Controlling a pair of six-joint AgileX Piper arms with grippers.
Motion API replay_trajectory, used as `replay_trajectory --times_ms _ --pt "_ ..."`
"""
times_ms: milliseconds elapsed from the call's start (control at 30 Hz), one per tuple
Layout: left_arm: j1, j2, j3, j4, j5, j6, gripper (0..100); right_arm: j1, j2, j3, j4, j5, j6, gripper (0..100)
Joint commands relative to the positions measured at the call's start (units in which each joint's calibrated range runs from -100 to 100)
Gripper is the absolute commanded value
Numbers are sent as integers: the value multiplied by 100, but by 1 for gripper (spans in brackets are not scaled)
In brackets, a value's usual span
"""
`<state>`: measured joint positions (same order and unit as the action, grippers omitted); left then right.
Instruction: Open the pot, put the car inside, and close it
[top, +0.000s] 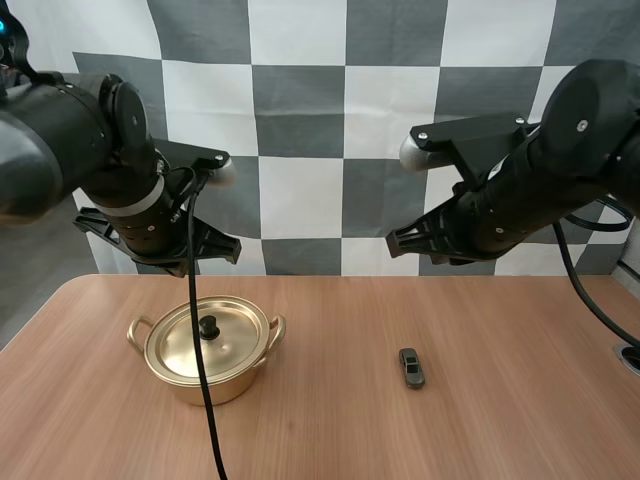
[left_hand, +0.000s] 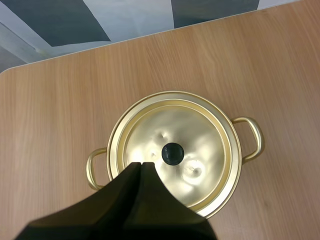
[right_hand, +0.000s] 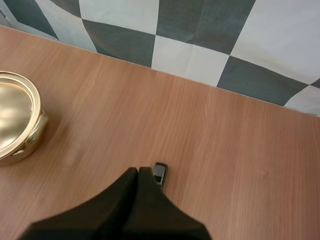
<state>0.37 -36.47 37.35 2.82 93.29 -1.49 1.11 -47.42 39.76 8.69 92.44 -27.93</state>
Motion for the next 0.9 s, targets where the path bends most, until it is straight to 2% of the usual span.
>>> replay_trajectory --times_ms 0,133,233,300,333,400,500,567,700,867 --pt "4 -1 -5 -42 -154 10 0 0 -176 0 3 -6 -1 0" --pt "4 -1 -5 -71 -539 8 0 0 -173 0 15 -6 -1 0" --pt "4 24 -5 -71 -296 -25 0 0 -193 0 58 -6 -1 0" --pt "4 94 -5 32 -125 26 7 0 -191 0 127 -6 -1 0" --pt "4 126 -5 149 -47 66 14 0 -196 0 161 -6 -1 0" --pt "4 185 -5 290 157 215 35 0 -222 0 175 -6 -1 0" --pt "4 227 -5 326 391 587 77 0 -250 0 212 -6 -1 0" --pt "4 214 -32 163 356 915 100 0 -248 0 224 9 -1 0" --pt "4 214 -91 -25 456 1220 100 0 -248 0 224 106 -1 0" --pt "4 260 -91 -933 353 1220 100 0 -248 0 224 207 -1 0"
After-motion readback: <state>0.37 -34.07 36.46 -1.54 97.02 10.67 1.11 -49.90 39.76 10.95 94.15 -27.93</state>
